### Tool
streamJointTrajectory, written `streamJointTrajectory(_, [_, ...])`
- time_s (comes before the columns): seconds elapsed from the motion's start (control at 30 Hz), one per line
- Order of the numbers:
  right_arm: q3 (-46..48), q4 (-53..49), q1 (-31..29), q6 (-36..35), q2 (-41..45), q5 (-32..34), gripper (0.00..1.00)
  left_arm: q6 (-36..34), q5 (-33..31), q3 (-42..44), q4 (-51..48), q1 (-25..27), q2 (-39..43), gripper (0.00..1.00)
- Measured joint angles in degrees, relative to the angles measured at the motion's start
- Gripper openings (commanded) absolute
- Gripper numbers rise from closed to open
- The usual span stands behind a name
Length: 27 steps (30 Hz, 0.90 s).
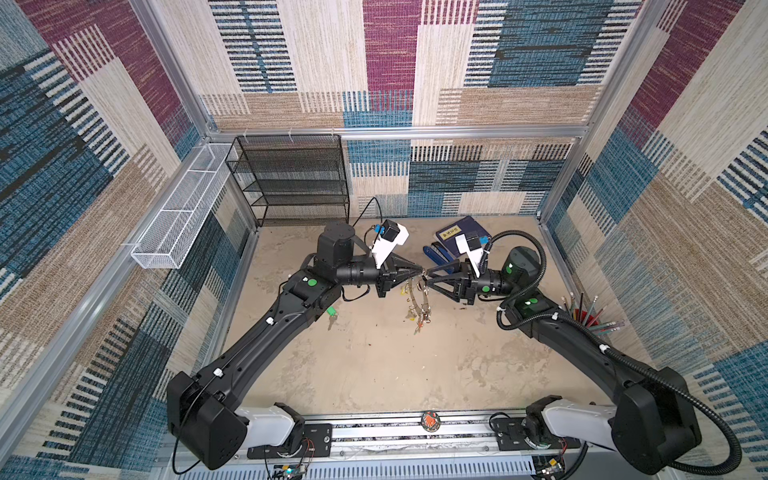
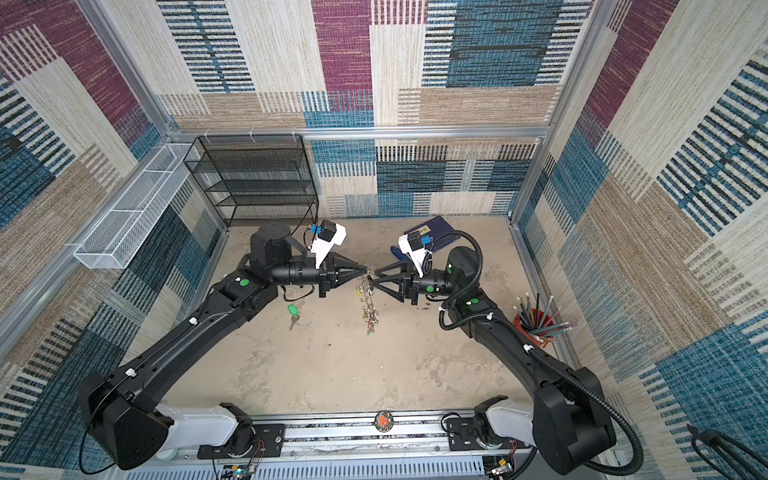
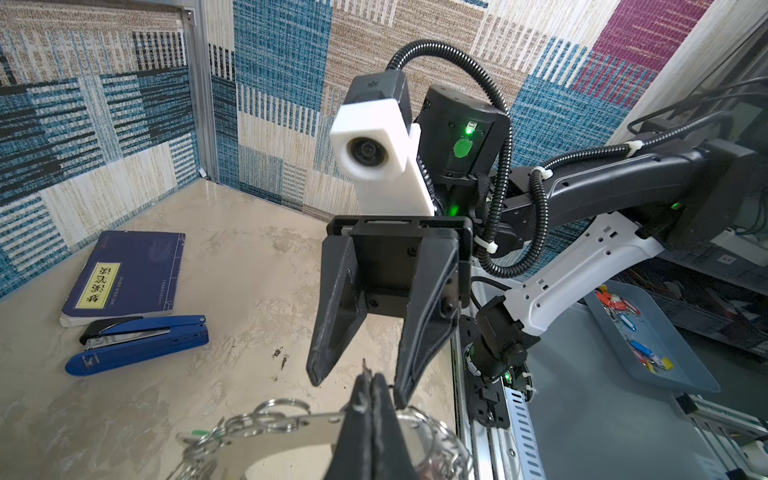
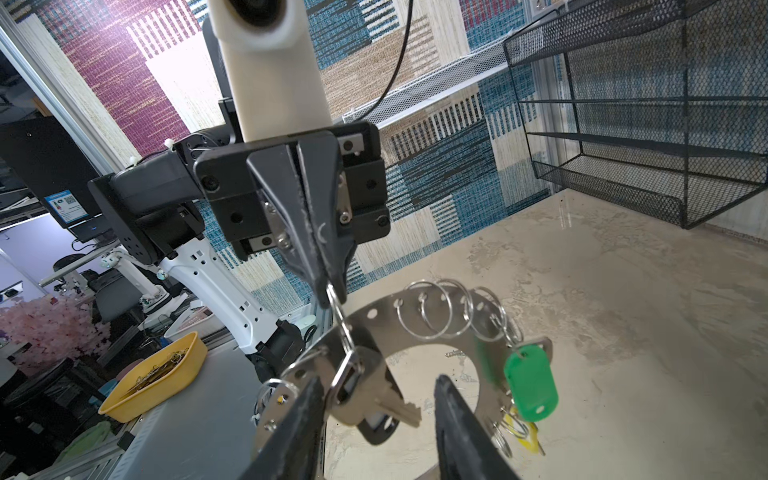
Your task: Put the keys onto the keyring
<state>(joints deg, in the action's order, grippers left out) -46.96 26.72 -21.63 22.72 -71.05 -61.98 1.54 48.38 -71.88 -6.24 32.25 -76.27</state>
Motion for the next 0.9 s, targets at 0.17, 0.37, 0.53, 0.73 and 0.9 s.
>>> streamJointTrajectory(0.17, [-0.1,0.5,-0.5,0.0,-0.3,0.0,0.24,0.2,0.0,0.2,0.1,0.0,-0.3,0.00])
streamJointTrajectory(0.37, [0.0,0.8,-0.8,0.2,-0.2,0.0,0.08,1.1,-0.2,1.2,1.2,0.0,-0.3,0.00])
streamJointTrajectory(0.53, [0.6,0.8,-0.9,0.4,-0.2,0.2,0.00,2.8,-0.2,2.2,3.9,0.1,-0.3,0.00])
streamJointTrajectory(0.73, [0.8,0.9,-0.9,0.4,-0.2,0.7,0.00,5.6,-0.4,4.0,8.4,0.1,-0.3,0.00])
streamJointTrajectory(0.9, [0.5,1.4,-1.4,0.4,-0.9,1.0,0.00,10.3,-0.4,5.9,13.5,0.1,-0.3,0.00])
